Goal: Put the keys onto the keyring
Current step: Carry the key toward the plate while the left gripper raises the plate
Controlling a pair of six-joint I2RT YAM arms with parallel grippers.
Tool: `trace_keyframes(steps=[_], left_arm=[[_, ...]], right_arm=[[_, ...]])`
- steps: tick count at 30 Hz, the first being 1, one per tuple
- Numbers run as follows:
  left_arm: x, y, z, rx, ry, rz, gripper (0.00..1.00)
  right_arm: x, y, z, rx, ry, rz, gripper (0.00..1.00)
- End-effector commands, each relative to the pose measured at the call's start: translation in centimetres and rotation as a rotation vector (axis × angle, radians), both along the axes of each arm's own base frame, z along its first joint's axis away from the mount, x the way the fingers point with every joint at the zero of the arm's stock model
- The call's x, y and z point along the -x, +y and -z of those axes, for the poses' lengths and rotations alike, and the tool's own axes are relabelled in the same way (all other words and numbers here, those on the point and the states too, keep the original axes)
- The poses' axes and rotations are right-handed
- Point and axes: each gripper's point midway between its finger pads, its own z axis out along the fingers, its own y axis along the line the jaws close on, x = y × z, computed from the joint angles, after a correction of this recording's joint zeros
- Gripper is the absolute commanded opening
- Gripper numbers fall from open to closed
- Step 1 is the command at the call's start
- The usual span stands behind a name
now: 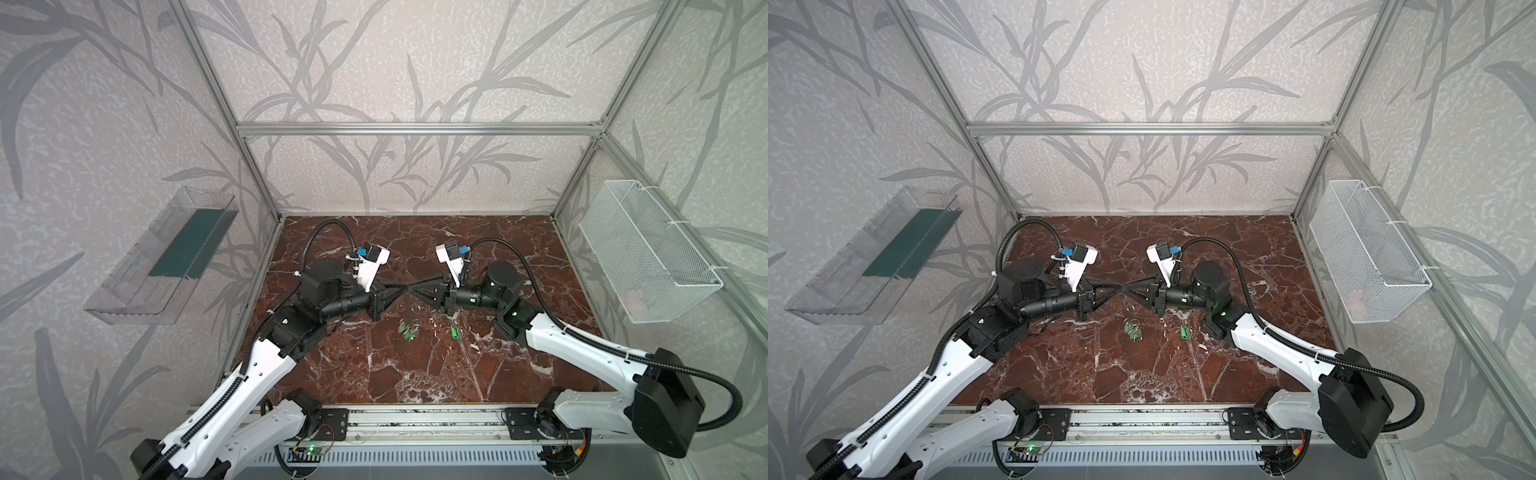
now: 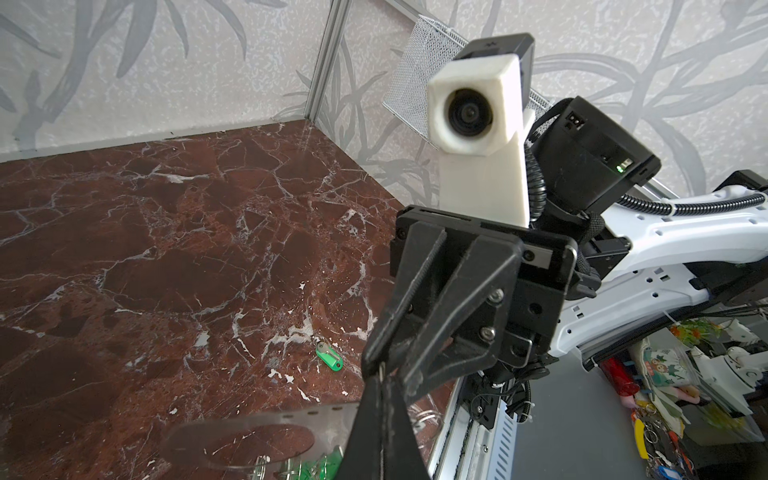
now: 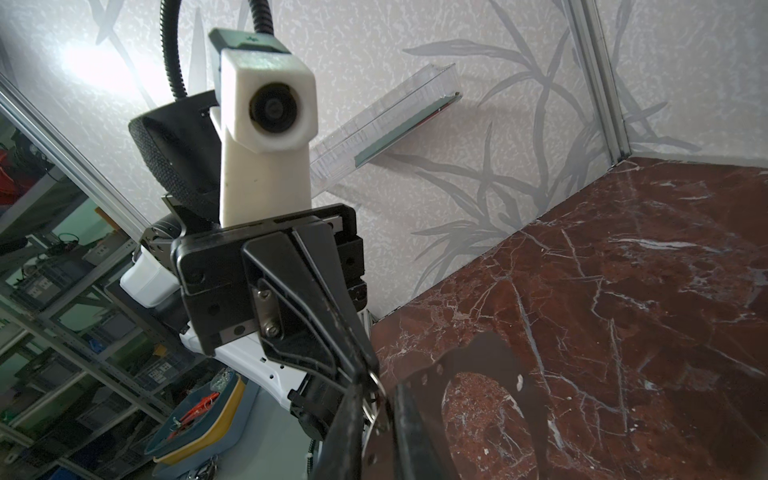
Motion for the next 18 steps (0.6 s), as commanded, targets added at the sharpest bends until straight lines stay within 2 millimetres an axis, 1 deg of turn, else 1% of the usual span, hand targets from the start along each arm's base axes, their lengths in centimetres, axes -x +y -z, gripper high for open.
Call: trace_keyframes(steps=[1,5,7,14,17,18], left_arm=[[0.7,-0.2,-2.3,0.041,-0.064,0.032,0.0],[0.8,-0.2,-2.3,0.041,-0.064,0.034,0.0],[0.8,-0.3,-2.3,0.043,-0.063,0.037,0.0],[0.8,-0.1,-2.1,0.035,-0.057,0.027,0.0],[0.9,0.4,-2.0,0.019,-0.058,0.008,0.07],[1.0,0.5,-2.0,0.014,-0.058,0.007,0.11]], right_arm=[[0.7,0.7,-1.6,-0.027,-0.04,-0.035,0.11],[0.8,1.0,-1.3,-0.019,-0.032,-0.05,0.03],[0.9,0.9,-1.4,-0.023,-0.036,-0.052,0.0],[1.1,0.4,-1.9,-0.009,-0.088,-0.031,0.0],[1.0,-0.2,-1.9,0.007,-0.118,-0.024,0.0],[0.9,-0.5,-2.0,0.009,-0.124,-0.027,0.0]])
